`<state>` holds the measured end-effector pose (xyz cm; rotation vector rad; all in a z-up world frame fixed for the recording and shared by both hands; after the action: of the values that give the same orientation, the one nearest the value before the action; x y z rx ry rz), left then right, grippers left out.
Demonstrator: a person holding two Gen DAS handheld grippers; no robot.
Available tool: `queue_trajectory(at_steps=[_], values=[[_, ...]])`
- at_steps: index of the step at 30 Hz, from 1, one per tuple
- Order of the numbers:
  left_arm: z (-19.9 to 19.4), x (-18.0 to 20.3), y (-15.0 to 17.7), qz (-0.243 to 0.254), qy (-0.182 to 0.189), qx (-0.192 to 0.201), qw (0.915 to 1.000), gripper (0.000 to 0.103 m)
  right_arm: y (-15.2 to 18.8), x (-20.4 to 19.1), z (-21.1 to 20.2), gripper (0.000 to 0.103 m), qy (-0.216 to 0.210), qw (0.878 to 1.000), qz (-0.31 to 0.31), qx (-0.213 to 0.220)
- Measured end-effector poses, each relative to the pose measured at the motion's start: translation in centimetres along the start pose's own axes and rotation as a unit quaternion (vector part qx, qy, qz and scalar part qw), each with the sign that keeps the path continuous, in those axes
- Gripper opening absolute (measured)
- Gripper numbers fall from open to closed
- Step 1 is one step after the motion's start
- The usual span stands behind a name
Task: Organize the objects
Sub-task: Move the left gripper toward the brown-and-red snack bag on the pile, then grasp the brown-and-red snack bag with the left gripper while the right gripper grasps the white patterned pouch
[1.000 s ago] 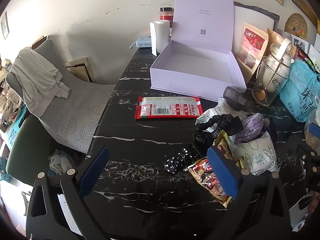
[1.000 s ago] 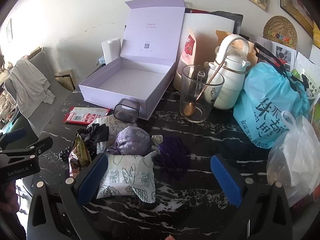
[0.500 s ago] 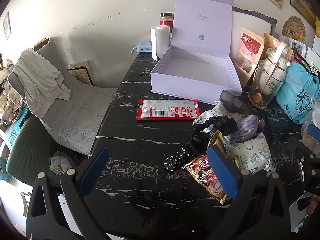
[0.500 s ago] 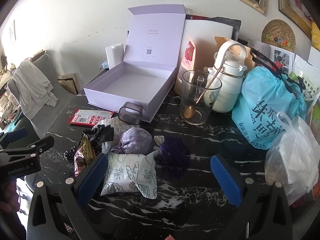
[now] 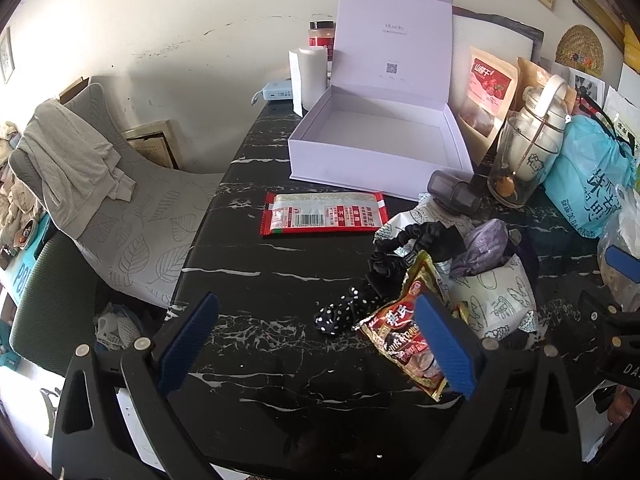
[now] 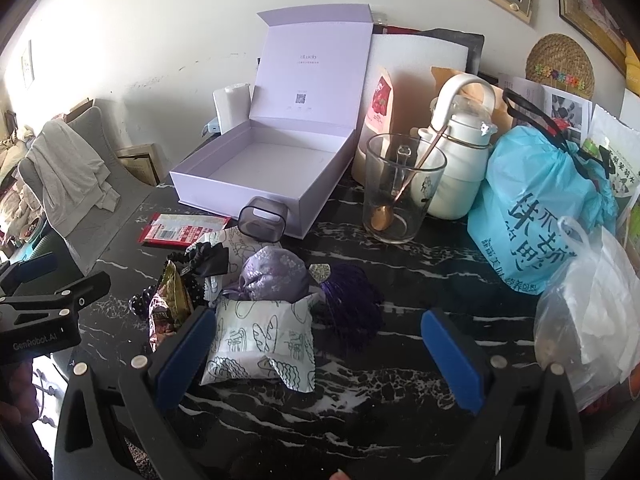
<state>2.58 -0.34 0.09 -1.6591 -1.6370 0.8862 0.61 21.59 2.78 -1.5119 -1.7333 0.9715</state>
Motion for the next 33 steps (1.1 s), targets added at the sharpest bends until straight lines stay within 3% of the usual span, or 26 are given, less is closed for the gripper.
queue_trajectory(at_steps=[19,33], values=[[2.8,2.6,2.8,0.007,0.058,-0.057,0.9967,0.099,3.0,1.2,1.7,0.102,-0.009,0.999,0.012,-0.041],[5.1,4.3,4.9,0.008,0.101,-0.101,0.9897,0.099,4.6,0.8,3.6,0.102,-0.064,0.995,0.016,-0.072]])
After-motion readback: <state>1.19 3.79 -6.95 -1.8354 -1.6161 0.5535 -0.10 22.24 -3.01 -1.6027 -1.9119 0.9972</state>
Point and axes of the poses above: each gripper's, at about its wrist camera, not at the fingertips, and z roughly the way its jaws point, x to its right, y to its underside, the point moved 3 cm from there along z, roughly the way its jaws point, and after that the axes turned 15 degrees about x, right-handed, at the moved point
